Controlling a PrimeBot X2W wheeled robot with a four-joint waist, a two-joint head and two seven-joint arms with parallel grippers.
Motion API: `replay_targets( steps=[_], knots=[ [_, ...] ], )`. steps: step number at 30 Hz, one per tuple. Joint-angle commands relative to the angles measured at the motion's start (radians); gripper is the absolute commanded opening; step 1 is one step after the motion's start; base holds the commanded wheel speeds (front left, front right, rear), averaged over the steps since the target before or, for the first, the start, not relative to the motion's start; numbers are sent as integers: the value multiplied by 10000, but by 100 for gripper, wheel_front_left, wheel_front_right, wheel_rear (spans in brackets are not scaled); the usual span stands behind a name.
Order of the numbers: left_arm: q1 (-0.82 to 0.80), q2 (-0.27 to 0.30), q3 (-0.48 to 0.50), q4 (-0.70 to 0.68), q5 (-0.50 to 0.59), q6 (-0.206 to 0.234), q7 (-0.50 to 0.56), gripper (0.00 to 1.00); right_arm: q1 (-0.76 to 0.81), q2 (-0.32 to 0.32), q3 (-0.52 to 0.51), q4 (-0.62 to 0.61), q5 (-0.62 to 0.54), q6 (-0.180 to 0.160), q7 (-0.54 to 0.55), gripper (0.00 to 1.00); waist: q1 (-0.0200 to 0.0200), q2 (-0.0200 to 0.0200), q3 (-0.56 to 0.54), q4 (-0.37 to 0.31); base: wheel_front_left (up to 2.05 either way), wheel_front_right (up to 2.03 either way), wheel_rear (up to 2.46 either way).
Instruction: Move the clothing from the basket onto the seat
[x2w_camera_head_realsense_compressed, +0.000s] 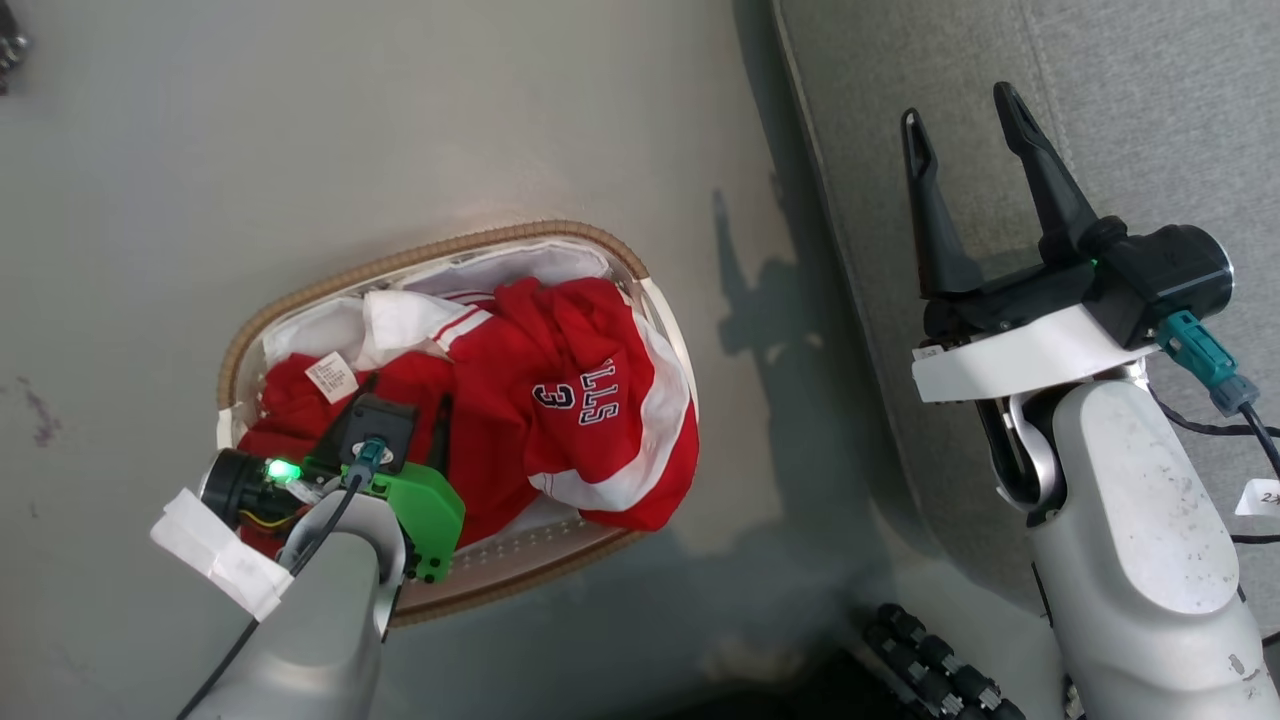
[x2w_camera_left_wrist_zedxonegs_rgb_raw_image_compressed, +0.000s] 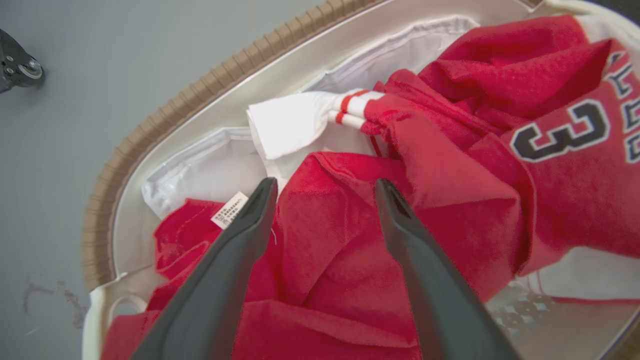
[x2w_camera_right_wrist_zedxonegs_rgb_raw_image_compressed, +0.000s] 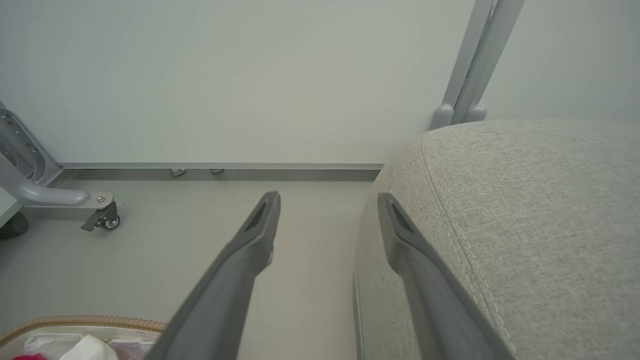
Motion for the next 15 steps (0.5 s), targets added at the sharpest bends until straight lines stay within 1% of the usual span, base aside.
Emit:
replay_targets(
  steps=[1,5,7,11,12,15],
  knots=[
    [-319,139,-77,224,112,83,2,100,-169,-17,20,-32,86,-6,-16,100,-1,0,541,-165,0,0,0],
    [-823,304,-349,961,397,245,3,100,-242,-17,97,-83,232,-6,-16,100,-1,0,929,-232,0,0,0],
    [-1182,399,-478,1475,488,406,3,100,-303,-17,183,-138,306,-6,-16,100,-1,0,1180,-293,0,0,0],
    [-1696,500,-672,2134,625,485,13,100,-390,-20,214,-169,411,-6,-16,100,-1,0,1474,-379,0,0,0],
    [-1798,509,-716,2249,656,488,24,100,-405,-18,225,-185,442,-6,-16,100,-1,0,1542,-401,0,0,0],
    [-2116,520,-841,2542,697,319,49,100,-473,-21,229,-222,525,-6,-18,100,-1,0,1719,-464,0,0,0]
  ],
)
